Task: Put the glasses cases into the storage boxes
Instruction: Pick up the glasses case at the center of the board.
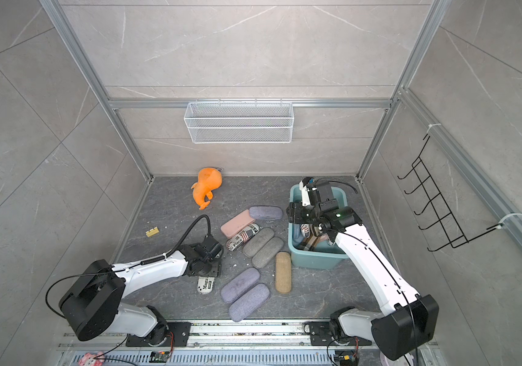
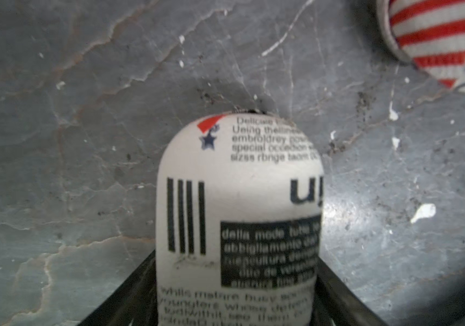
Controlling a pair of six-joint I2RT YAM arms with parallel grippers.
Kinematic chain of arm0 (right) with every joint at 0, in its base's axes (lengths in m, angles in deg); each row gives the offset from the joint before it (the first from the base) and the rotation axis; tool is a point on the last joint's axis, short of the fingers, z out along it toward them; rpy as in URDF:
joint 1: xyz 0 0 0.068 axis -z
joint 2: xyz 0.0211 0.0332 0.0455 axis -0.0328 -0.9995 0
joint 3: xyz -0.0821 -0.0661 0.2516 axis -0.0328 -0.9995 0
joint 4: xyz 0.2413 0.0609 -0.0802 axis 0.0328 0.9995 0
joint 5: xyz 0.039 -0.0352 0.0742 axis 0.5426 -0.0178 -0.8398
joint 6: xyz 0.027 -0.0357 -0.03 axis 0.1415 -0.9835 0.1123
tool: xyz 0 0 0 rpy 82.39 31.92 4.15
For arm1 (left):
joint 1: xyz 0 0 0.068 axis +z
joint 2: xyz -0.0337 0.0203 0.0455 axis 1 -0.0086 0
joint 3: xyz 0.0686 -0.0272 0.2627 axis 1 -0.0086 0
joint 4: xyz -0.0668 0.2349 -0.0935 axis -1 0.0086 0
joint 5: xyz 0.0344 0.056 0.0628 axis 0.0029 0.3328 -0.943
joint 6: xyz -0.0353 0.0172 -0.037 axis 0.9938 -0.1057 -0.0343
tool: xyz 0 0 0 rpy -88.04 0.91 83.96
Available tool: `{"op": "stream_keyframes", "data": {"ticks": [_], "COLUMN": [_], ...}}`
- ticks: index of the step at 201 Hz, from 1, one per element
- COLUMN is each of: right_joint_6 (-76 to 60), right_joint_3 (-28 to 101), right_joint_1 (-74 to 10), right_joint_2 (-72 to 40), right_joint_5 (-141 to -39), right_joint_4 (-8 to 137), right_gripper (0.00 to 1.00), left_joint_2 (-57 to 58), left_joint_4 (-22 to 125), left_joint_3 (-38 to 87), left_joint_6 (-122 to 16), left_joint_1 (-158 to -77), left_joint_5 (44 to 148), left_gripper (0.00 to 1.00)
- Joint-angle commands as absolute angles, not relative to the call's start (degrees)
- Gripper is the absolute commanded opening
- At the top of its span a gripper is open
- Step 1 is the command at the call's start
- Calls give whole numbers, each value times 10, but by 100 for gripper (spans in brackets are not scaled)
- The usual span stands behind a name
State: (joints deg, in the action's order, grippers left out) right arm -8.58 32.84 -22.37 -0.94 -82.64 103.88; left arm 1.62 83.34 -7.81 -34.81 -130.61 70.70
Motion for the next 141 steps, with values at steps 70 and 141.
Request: {"op": "stream_keyframes", "data": {"ticks": [70, 141], "right_joint_6": [-89, -77], "right_joint_3": [315, 290], "right_joint_1": [-235, -245], "right_joint_2": [27, 27], "right_joint_5": [-838, -865], "right_joint_4": [1024, 999], "right_gripper": [68, 66], "left_joint_2": [112, 77], "left_joint_4": [974, 937], "left_joint_3": [-74, -128], "left_joint_6": [-227, -170], "left_joint_1": [-1335, -1367], "left_joint_5": [701, 717], "left_gripper": [99, 77]}}
